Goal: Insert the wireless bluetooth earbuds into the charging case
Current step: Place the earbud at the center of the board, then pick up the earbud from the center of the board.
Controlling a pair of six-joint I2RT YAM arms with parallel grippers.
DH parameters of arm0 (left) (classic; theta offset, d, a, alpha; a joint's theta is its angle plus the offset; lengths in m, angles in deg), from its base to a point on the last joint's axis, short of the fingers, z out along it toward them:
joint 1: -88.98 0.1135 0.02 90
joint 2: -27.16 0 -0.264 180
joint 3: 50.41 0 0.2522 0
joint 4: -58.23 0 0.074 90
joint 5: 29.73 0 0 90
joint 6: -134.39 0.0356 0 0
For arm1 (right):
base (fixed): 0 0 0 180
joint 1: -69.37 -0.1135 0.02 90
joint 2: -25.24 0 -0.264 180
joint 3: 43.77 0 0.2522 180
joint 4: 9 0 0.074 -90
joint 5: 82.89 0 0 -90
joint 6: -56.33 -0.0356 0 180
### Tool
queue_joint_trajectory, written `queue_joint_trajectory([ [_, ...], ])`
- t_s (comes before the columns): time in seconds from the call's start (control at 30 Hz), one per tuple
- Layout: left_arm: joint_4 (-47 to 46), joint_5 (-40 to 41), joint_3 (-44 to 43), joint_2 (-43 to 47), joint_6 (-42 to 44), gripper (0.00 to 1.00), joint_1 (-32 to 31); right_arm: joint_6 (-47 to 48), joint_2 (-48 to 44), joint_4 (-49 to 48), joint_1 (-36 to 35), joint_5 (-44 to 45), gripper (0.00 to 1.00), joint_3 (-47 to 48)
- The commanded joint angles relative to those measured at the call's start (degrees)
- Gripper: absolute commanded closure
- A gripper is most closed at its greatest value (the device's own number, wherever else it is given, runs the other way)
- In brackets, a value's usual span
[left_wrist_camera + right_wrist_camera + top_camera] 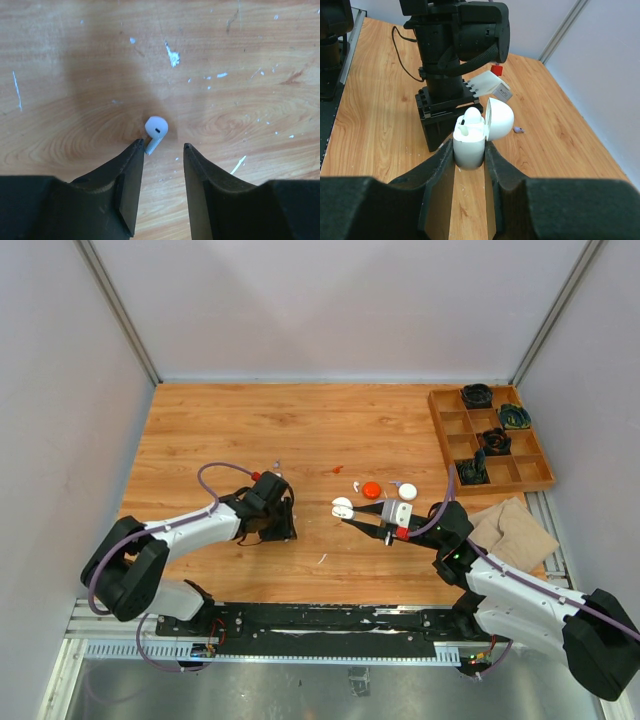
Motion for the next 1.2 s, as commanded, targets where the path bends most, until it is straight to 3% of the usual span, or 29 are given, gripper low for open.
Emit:
queue_joint_trajectory([
  [0.0,4.09,1.41,0.72,3.1,-1.58,0.57,-0.92,0.64,-0.87,-1.33,-0.92,-0.04,0.99,0.95],
  [0.23,10.31,7.62,-5.18,2.37,1.25,0.56,-1.31,0.73,-1.12,-1.02,-0.93,0.08,0.99,0.98],
  [0.53,16.64,11.83,-14.16,-6.44,5.31,0.58,-4.84,1.58,-2.14,0.82,-0.93,0.96,0.99,1.13],
  [1.17,20.13,12.01,-20.61,-16.89,8.57,0.63,-6.64,2.15,-2.63,1.65,-0.89,1.7,0.99,0.97],
])
